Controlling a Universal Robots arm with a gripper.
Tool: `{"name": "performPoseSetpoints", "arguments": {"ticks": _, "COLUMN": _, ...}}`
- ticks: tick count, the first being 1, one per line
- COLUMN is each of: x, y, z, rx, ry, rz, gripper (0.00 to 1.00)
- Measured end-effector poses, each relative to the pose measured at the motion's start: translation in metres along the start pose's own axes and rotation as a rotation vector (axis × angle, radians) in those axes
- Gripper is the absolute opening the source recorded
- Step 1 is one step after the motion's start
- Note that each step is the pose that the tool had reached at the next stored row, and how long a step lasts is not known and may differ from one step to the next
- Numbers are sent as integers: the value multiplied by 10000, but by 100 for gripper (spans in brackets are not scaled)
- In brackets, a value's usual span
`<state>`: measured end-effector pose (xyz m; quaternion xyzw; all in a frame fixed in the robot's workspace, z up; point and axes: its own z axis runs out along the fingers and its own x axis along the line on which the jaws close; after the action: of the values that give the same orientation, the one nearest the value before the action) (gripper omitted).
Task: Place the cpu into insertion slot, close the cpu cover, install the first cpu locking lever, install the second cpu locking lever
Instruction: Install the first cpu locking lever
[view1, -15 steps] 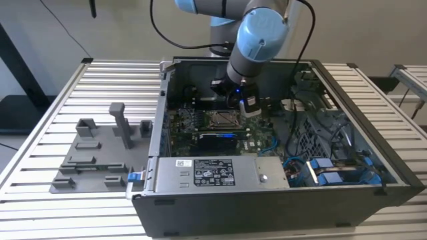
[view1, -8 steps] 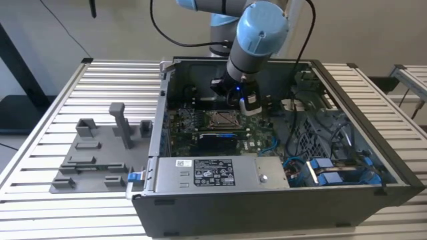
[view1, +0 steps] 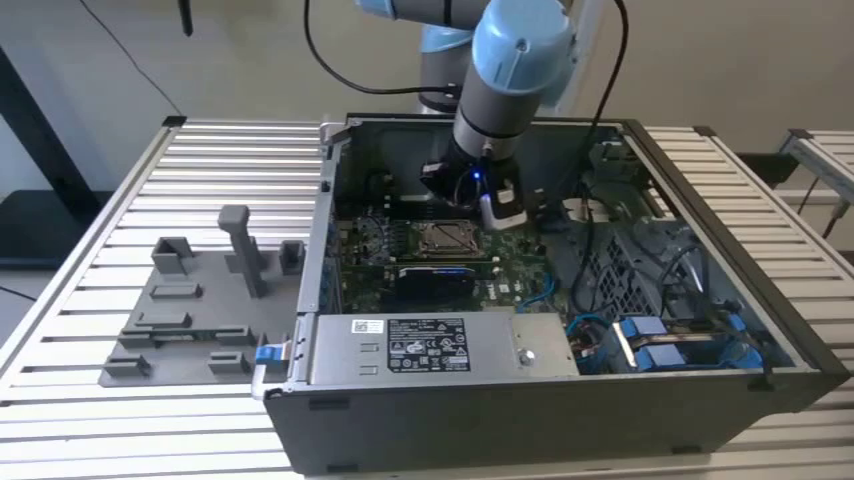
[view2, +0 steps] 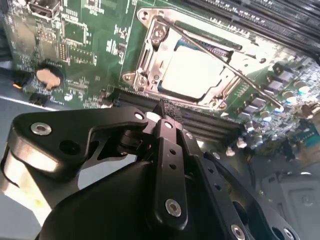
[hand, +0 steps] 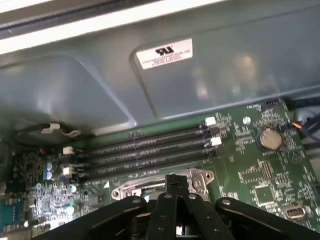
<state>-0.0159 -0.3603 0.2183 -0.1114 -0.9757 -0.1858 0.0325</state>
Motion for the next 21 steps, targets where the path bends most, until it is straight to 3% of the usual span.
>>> {"name": "performPoseSetpoints", "arguments": {"ticks": 4, "x": 16, "y": 33, "z": -87, "rx": 35, "ry": -11, "rz": 1, "gripper": 11}}
{"name": "performPoseSetpoints", "arguments": {"ticks": 8, "x": 25, "y": 33, "z": -116, "rx": 237, "ry": -58, "rz": 6, "gripper": 11}}
{"name": "performPoseSetpoints", "arguments": {"ticks": 10, "x": 27, "y": 34, "z": -147, "rx": 285, "ry": -69, "rz": 8, "gripper": 11}}
{"name": "performPoseSetpoints", "arguments": {"ticks": 18, "x": 79, "y": 92, "z": -410, "rx": 319, "ry": -78, "rz": -6, "gripper": 11}}
{"name": "performPoseSetpoints", "arguments": {"ticks": 21, "x": 73, "y": 40, "z": -465, "rx": 334, "ry": -96, "rz": -13, "gripper": 11}}
